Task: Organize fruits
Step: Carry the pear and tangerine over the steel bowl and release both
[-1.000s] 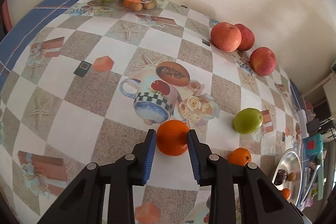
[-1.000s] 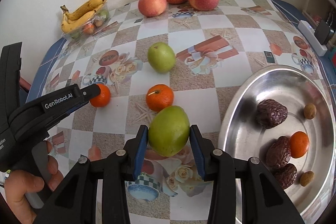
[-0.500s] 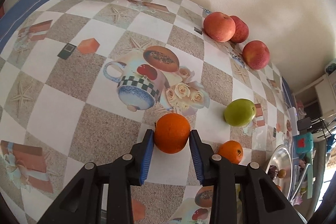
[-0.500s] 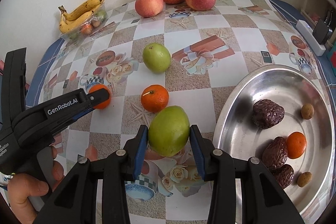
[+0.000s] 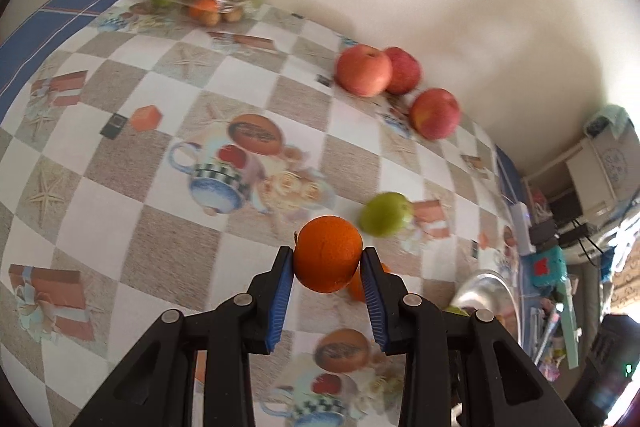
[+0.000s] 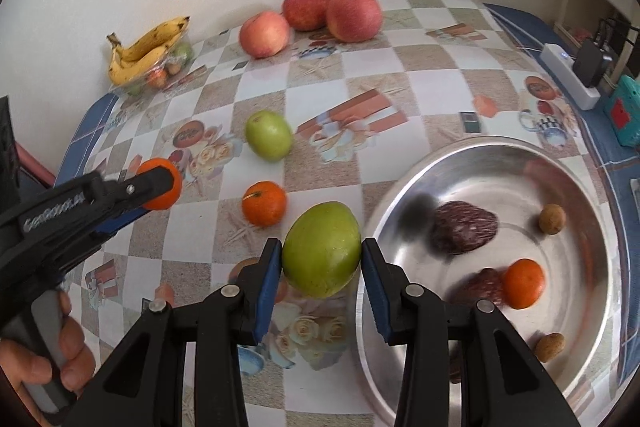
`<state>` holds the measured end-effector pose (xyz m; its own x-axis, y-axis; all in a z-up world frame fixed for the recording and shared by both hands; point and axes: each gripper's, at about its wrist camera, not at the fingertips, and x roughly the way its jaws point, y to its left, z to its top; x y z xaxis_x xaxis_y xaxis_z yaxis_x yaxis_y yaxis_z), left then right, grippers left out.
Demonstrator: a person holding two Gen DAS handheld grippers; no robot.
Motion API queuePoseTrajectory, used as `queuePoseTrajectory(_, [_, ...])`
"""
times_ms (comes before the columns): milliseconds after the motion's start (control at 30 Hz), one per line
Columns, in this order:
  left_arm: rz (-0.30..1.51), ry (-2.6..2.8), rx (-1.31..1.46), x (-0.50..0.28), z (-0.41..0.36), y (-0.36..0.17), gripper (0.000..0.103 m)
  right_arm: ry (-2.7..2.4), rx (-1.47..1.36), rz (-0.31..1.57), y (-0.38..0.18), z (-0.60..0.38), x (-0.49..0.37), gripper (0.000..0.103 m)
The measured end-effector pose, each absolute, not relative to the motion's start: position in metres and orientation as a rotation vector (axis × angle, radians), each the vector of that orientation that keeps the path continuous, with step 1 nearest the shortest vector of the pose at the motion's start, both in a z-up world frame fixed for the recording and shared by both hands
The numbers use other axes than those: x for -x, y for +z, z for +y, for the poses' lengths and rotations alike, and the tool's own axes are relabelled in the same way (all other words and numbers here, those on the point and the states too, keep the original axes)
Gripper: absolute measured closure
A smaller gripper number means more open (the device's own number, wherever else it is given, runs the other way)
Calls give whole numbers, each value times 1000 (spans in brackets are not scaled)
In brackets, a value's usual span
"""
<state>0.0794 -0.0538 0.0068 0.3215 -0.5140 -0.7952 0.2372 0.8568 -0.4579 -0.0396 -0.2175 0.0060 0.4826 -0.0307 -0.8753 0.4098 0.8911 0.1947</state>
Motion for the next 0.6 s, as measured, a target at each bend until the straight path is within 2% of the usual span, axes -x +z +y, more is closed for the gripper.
queuePoseTrajectory(600, [1215,-802,84,6,-157,12,67,-556,-589,979,13,-322,104,61])
